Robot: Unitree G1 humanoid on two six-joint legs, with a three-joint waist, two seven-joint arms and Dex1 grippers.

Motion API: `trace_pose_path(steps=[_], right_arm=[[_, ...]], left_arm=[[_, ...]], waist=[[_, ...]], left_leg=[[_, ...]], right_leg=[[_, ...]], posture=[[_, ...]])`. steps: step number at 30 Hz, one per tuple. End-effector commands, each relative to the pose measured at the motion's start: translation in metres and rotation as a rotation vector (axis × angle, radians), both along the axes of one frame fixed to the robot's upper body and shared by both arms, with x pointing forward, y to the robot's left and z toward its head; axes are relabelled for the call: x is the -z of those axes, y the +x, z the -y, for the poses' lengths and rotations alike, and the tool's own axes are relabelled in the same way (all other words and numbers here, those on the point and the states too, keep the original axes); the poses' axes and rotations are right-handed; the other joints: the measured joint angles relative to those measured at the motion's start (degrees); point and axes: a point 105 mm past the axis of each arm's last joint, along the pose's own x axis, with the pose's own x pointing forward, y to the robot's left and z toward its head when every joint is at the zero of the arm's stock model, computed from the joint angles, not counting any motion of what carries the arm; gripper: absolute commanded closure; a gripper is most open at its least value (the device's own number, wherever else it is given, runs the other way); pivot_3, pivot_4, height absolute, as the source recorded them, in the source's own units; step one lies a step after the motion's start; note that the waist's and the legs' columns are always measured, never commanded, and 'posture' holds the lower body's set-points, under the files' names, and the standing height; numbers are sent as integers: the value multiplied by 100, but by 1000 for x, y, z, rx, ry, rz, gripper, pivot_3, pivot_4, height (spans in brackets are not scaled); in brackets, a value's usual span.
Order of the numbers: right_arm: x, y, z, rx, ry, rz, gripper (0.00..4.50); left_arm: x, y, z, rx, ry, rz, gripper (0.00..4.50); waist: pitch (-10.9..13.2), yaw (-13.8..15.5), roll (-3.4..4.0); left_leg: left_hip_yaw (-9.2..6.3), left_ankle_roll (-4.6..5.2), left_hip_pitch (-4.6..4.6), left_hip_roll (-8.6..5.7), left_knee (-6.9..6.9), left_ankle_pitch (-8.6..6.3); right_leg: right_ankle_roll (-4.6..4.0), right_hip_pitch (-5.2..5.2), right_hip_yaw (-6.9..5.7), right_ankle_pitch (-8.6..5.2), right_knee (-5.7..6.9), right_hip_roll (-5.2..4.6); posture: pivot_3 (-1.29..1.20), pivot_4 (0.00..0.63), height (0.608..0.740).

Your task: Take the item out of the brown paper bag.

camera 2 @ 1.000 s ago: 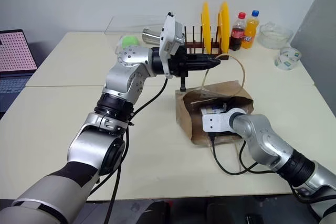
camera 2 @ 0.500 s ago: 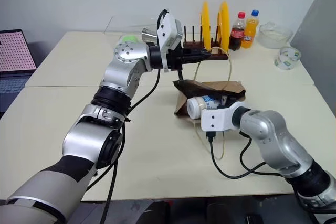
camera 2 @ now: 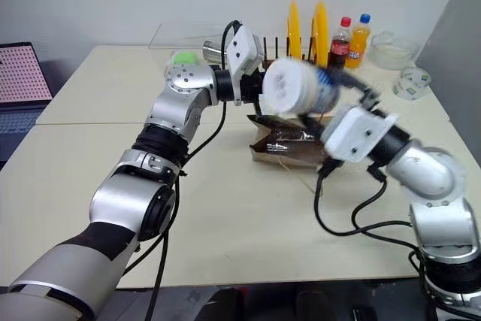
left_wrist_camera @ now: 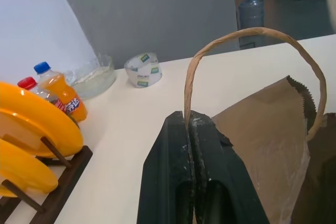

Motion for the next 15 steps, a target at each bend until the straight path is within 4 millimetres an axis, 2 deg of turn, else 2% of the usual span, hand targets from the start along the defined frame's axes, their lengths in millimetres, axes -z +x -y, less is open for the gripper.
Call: trace_pose_path(steps=[1, 4, 7, 10, 15], right_arm=[[-8, 3, 39, 205, -97, 54, 1509], [24, 14, 66, 321, -313, -58, 1509], [64, 25, 92, 384, -427, -228, 1509], [94, 31, 102, 379, -507, -360, 1509], [127, 43, 103, 319, -547, -520, 1509]], left_arm=[[-20, 0, -5, -22, -15, 66, 4500], [-21, 1, -9, -38, -19, 67, 4500], [-23, 3, -13, -55, -22, 71, 4500], [-23, 3, -15, -61, -20, 74, 4500], [-25, 3, -16, -64, -23, 81, 4500]], waist=[[0, 3, 0], [0, 6, 0], [0, -8, 1], [-1, -56, 2], [-1, -130, 2]], left_leg=[[2, 0, 1, -1, 0, 0], [4, 2, 2, 0, -3, -1], [12, 2, 3, 1, -2, -1], [21, 3, 8, 2, -1, 0], [28, 5, 15, 3, -1, 2]], right_leg=[[0, 0, 0, 0, 0, -1], [0, 1, 0, 0, -2, 0], [0, 1, 5, 0, 0, 0], [0, 2, 12, 0, 4, -1], [0, 2, 17, 0, 14, 0]], posture=[[0, 150, 740], [0, 150, 740], [0, 150, 740], [0, 150, 740], [0, 150, 740]])
